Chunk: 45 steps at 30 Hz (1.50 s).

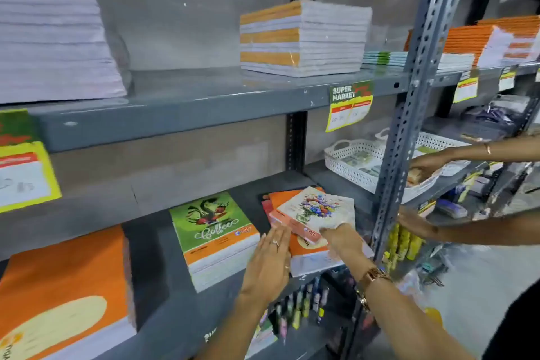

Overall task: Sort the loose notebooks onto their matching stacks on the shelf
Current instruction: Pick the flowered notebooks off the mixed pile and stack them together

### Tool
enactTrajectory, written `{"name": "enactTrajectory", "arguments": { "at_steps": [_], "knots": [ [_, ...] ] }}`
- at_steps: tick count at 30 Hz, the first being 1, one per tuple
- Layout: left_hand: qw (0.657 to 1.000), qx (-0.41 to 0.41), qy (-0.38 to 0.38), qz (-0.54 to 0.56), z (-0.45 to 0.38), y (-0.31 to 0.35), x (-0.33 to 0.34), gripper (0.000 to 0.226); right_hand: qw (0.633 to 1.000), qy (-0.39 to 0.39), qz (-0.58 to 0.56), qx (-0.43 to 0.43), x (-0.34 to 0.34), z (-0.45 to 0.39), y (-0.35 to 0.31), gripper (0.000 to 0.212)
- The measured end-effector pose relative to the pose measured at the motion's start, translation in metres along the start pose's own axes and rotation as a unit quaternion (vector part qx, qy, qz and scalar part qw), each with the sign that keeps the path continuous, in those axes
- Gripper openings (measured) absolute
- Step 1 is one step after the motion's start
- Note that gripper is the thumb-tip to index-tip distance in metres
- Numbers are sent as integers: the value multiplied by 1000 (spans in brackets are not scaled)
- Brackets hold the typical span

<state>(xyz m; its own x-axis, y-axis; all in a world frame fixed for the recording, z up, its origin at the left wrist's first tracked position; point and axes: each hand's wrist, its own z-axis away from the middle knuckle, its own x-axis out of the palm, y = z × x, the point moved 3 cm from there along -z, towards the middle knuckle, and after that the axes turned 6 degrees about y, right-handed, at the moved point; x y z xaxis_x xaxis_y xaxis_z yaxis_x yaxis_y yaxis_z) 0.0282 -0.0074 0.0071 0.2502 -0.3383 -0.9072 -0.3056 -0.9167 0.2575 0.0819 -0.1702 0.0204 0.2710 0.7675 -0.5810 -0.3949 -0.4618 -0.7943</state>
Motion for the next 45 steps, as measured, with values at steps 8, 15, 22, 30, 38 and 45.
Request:
{"name": "enactTrajectory", "arguments": {
  "at_steps": [8, 15, 22, 30, 38, 45],
  "knots": [
    [991, -8, -136, 15, -9, -11, 48, 56, 995, -53, -72, 48, 26, -33, 11, 35],
    [988, -3, -153, 10, 2, -18, 60, 62, 977, -56, -159, 128, 32, -42, 9, 25],
    [986, 34, -159, -25, 21, -28, 51, 58, 947, -5, -305, 103, 19, -31, -15, 20],
    [984, 29, -171, -29, 56, -57, 29, 50, 936, -112, -330, 45, 28, 17, -70, 22],
    [985, -11, -171, 0, 89, -77, 7, 48, 958, -204, -199, -19, 76, 57, -93, 13],
    [986, -26, -164, -12, 98, -76, 2, 49, 983, -149, -87, -63, 102, 56, -86, 10]
  ]
}}
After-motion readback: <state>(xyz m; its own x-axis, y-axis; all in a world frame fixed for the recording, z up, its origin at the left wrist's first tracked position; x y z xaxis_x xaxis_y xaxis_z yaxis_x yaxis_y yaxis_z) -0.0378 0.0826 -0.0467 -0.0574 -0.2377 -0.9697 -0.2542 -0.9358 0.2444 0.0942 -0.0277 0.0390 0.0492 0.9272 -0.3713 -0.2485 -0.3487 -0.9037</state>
